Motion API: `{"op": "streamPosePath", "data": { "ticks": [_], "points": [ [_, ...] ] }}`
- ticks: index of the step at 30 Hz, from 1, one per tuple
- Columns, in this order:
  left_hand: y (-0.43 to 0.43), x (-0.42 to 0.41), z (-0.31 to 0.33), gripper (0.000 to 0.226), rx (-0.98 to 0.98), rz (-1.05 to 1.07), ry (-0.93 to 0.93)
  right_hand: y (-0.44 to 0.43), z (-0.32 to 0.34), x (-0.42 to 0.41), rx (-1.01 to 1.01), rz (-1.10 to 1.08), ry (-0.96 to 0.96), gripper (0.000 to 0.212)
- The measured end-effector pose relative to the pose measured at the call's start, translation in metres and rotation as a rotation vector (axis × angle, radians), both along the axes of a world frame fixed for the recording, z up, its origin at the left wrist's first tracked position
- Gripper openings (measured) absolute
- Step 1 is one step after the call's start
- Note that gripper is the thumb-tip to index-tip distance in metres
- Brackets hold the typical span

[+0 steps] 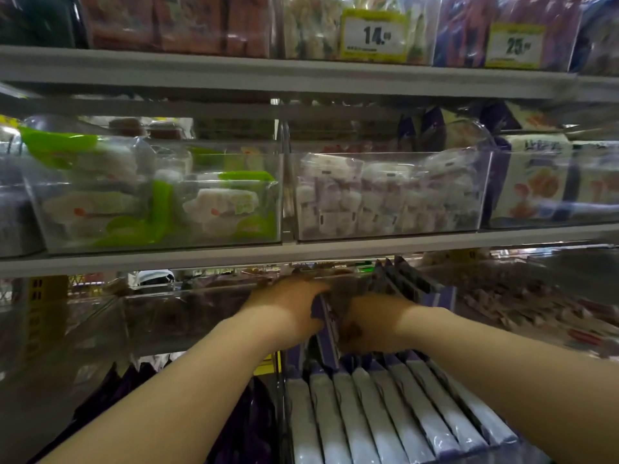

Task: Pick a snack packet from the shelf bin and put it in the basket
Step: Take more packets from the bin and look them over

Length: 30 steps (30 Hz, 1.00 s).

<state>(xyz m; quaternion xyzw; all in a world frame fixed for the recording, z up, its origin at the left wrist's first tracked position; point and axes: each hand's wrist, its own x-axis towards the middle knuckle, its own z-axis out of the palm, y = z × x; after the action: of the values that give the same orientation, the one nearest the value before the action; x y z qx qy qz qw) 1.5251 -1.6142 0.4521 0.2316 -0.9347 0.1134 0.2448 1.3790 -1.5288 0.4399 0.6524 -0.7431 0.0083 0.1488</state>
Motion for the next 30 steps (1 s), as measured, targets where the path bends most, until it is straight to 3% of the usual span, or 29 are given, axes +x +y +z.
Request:
{"op": "streamPosePath", "data": {
  "ticks": [2, 7, 10, 13, 17, 21, 24, 27, 30],
  "points": [
    [-0.005, -0.004, -0.005, 0.056, 0.007, -0.012, -0.020, 0.002, 0.003, 0.000, 0.056, 0.062, -0.046, 0.028],
    [-0.014, -0.001, -0.016, 0.039, 0.118, -0.071, 0.169, 0.007, 0.000, -0.001, 0.053, 0.073, -0.114, 0.018],
    [-0.016, -0.001, -0.016, 0.037, 0.147, -0.076, 0.178, 0.002, -0.014, 0.000, -0.097, 0.046, -0.135, 0.029],
    [-0.017, 0.001, -0.017, 0.037, 0.159, -0.057, 0.194, -0.002, -0.023, -0.002, -0.194, 0.011, -0.121, 0.018],
    [-0.019, 0.003, -0.018, 0.043, 0.146, -0.034, 0.218, -0.009, -0.019, -0.005, -0.449, 0.021, -0.258, 0.014],
    [-0.018, 0.004, -0.018, 0.042, 0.158, -0.032, 0.187, -0.013, -0.012, -0.004, -0.663, -0.064, -0.227, 0.028],
    [-0.014, 0.005, -0.015, 0.040, 0.187, -0.013, 0.113, 0.004, -0.017, -0.003, -0.884, 0.054, -0.392, 0.008],
    [-0.005, 0.007, -0.011, 0.043, 0.184, -0.012, 0.044, 0.031, -0.033, 0.002, -1.086, 0.228, -0.507, 0.015],
    [0.009, 0.013, -0.007, 0.048, 0.099, 0.003, 0.016, 0.057, -0.043, 0.006, -1.190, 0.269, -0.593, 0.020]
  ]
}}
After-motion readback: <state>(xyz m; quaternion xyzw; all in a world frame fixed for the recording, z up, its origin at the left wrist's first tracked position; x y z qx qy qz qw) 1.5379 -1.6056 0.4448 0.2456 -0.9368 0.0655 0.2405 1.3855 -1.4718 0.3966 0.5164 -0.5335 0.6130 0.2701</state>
